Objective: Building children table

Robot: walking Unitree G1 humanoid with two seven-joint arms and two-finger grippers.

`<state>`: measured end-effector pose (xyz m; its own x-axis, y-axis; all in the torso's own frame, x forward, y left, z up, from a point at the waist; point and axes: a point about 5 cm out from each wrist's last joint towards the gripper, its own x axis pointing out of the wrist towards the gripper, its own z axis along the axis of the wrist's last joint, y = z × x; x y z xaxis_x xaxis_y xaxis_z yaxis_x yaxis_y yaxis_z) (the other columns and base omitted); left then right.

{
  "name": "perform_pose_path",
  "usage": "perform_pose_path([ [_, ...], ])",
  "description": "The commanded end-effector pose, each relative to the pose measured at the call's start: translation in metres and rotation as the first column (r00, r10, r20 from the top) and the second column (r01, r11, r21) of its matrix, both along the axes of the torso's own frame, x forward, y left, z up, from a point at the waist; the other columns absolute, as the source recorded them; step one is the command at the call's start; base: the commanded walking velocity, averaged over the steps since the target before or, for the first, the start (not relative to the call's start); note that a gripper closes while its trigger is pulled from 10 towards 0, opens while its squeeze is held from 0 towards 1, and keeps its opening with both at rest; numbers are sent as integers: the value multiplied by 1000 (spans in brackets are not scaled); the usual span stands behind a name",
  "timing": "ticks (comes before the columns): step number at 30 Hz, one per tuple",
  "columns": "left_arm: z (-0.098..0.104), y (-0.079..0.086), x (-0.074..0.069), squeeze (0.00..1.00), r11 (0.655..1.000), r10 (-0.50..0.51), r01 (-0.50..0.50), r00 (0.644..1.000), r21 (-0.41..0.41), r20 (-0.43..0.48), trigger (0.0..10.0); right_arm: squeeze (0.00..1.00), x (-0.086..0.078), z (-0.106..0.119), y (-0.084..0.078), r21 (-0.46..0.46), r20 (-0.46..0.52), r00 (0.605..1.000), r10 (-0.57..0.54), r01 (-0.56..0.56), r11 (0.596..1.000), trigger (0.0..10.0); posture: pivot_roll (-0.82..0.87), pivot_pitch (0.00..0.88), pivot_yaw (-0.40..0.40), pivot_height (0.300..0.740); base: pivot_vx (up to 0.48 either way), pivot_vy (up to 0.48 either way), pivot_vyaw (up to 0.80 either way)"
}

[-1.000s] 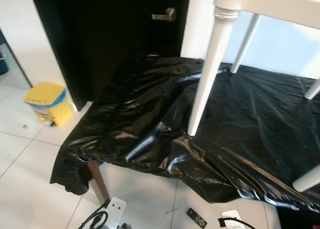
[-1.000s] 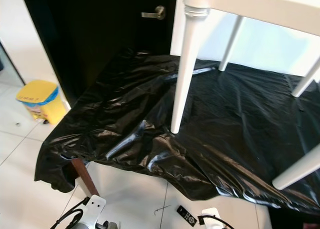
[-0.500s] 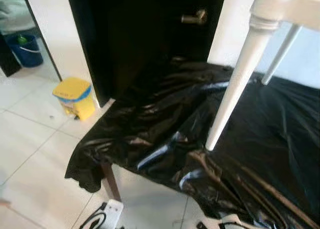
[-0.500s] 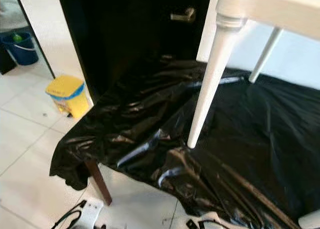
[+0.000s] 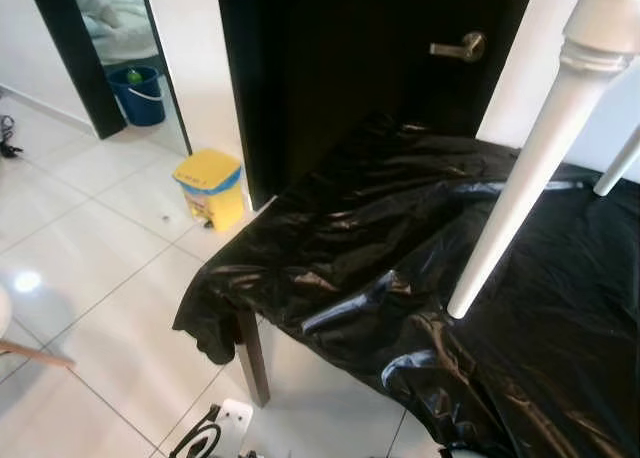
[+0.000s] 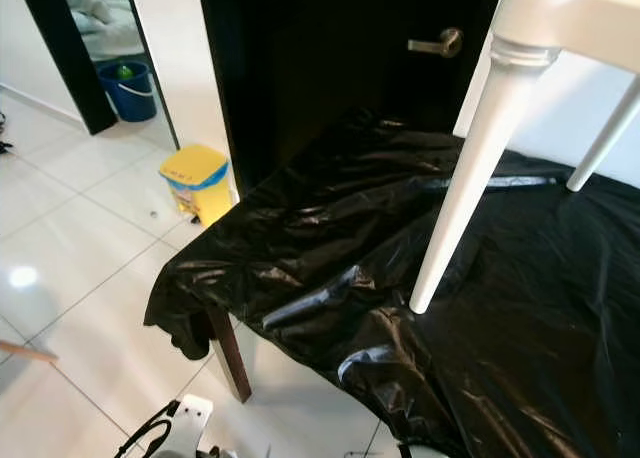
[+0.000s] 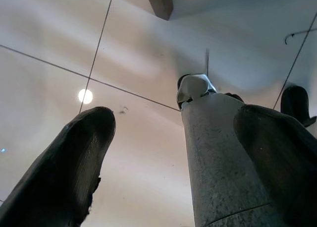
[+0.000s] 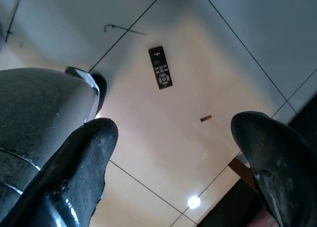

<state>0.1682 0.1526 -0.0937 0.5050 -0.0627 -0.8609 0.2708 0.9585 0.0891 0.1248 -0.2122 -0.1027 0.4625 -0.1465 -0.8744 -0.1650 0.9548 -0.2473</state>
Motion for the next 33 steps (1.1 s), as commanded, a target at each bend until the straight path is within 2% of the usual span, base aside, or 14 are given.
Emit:
perform_pose_path([
  [1, -6, 1, -14, 0, 1000, 19, -19, 998, 3, -58, 10000, 0, 5, 2, 0, -1, 21, 1000, -6, 6, 1000, 10000, 94, 0, -79, 740, 0, 0, 0],
  [5, -6, 1, -14, 0, 999, 38, -38, 997, 1, -62, 10000, 0, 6, 2, 1, 0, 18, 1000, -9, 9, 1000, 10000, 107, 0, -83, 740, 0, 75, 0],
  [24, -9, 8, -22, 0, 994, 105, -105, 991, 6, -80, 10000, 0, 6, 1, 2, 4, 9, 1000, -5, 5, 1000, 10000, 128, 0, -101, 740, 0, 337, 0],
  [33, -9, 9, -21, 0, 994, 109, -109, 991, 4, -77, 10000, 0, 3, 1, 0, -4, -3, 1000, -5, 5, 1000, 10000, 126, 0, -101, 740, 0, 337, 0],
])
